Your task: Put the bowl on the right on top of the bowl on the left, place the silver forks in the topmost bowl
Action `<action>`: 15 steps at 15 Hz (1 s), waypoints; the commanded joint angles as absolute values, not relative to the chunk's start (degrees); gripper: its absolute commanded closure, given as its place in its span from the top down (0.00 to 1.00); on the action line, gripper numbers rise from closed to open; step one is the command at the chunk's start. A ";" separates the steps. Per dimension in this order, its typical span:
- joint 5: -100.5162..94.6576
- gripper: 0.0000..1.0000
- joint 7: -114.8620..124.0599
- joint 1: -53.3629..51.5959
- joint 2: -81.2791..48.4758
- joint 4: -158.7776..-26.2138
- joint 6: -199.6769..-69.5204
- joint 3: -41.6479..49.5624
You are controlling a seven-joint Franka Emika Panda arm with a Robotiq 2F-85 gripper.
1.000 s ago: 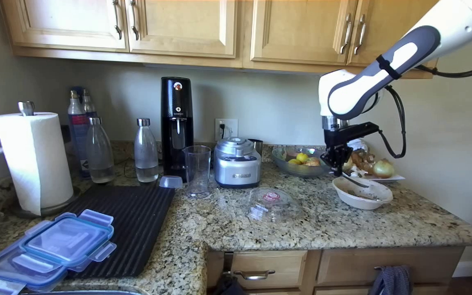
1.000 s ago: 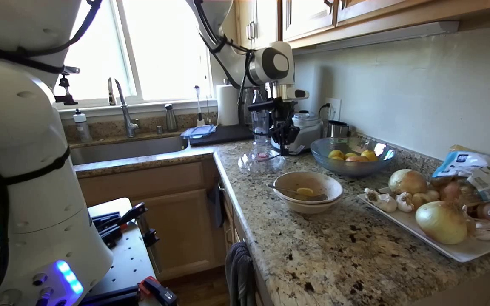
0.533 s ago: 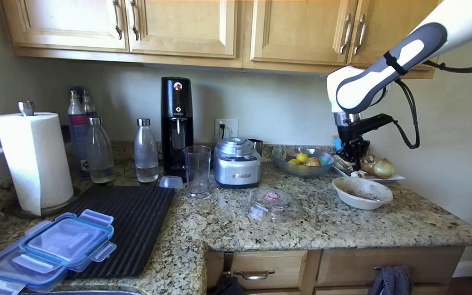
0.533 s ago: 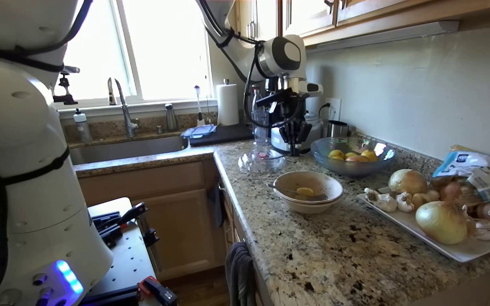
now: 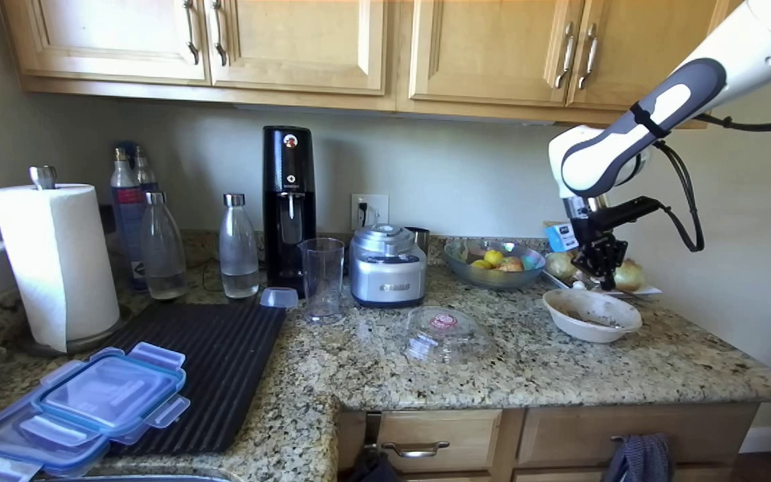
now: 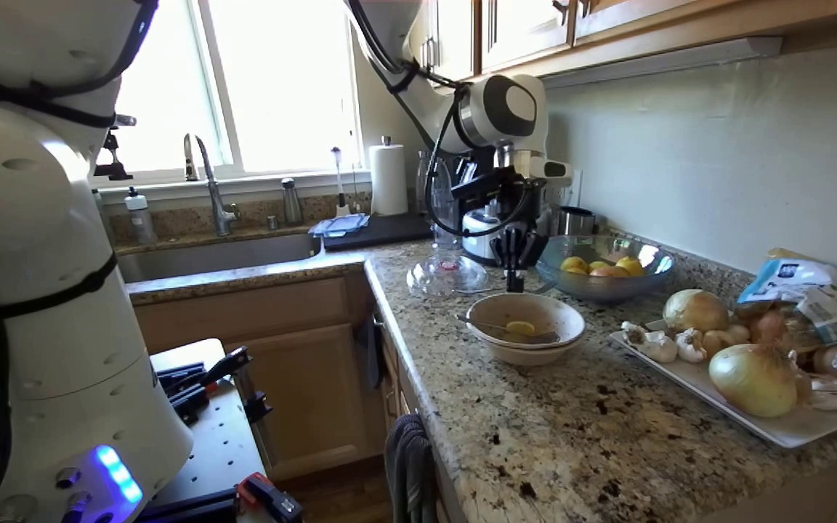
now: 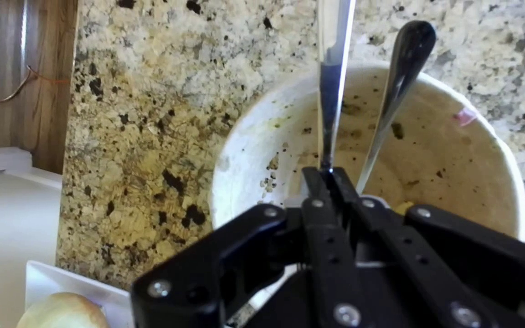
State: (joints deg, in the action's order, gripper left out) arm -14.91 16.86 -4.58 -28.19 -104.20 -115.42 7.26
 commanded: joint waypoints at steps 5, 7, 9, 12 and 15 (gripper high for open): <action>-12.87 0.07 17.45 -2.81 -33.61 -102.19 -114.29 6.80; -12.60 0.07 17.37 -2.82 -35.16 -101.16 -114.12 6.90; -11.84 0.07 17.04 -2.55 -36.77 -99.88 -114.00 6.85; -10.51 0.07 16.71 -2.30 -38.58 -98.25 -114.50 6.79; -10.42 0.07 16.85 -2.45 -39.54 -96.80 -114.51 7.06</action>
State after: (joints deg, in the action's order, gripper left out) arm -11.33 16.86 -3.23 -38.92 -98.48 -115.43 7.24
